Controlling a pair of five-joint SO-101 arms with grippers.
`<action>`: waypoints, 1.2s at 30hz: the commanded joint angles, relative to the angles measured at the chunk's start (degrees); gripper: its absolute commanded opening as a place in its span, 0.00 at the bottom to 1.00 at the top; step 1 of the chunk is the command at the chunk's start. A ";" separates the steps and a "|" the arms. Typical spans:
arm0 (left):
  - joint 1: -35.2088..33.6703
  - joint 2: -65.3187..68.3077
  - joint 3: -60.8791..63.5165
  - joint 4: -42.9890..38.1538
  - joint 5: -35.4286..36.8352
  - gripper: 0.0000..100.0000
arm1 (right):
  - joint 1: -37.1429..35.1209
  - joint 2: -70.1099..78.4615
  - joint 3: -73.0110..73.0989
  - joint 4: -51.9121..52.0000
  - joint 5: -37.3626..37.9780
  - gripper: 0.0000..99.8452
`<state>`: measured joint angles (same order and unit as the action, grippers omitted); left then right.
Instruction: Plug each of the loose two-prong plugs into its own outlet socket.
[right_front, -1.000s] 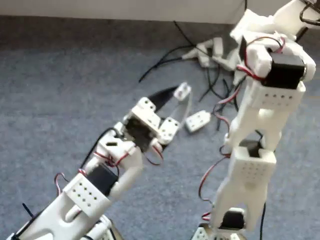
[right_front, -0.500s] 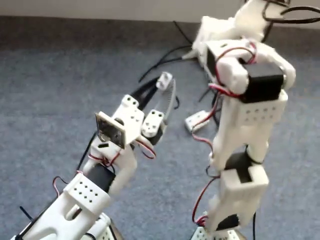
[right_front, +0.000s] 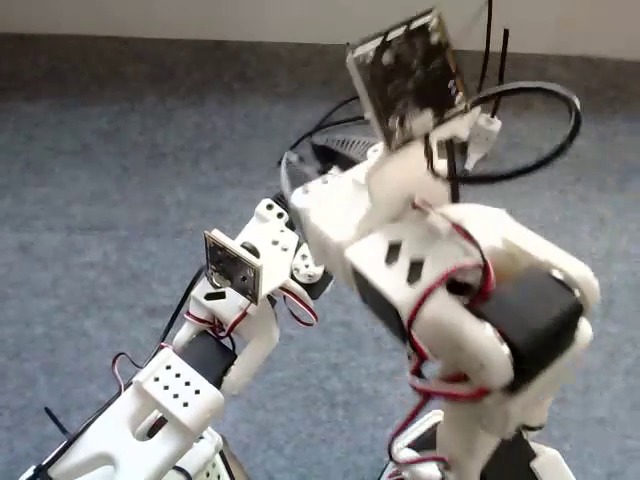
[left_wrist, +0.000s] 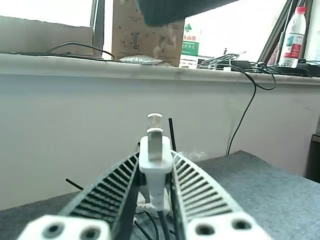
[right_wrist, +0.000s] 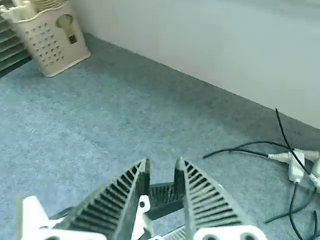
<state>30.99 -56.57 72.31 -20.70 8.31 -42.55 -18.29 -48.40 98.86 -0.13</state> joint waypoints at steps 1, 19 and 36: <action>0.22 -0.31 -1.01 -1.58 0.26 0.01 | -2.95 -3.21 0.57 1.89 1.67 0.07; -3.03 -0.57 -4.79 -1.58 0.62 0.01 | 2.68 -0.92 14.29 -5.67 5.36 0.02; -3.38 -26.95 0.40 7.65 0.62 0.01 | 10.59 0.48 22.29 -15.96 5.45 0.02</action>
<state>28.00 -77.23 74.15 -13.32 8.48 -35.43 -18.99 -27.03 83.65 4.70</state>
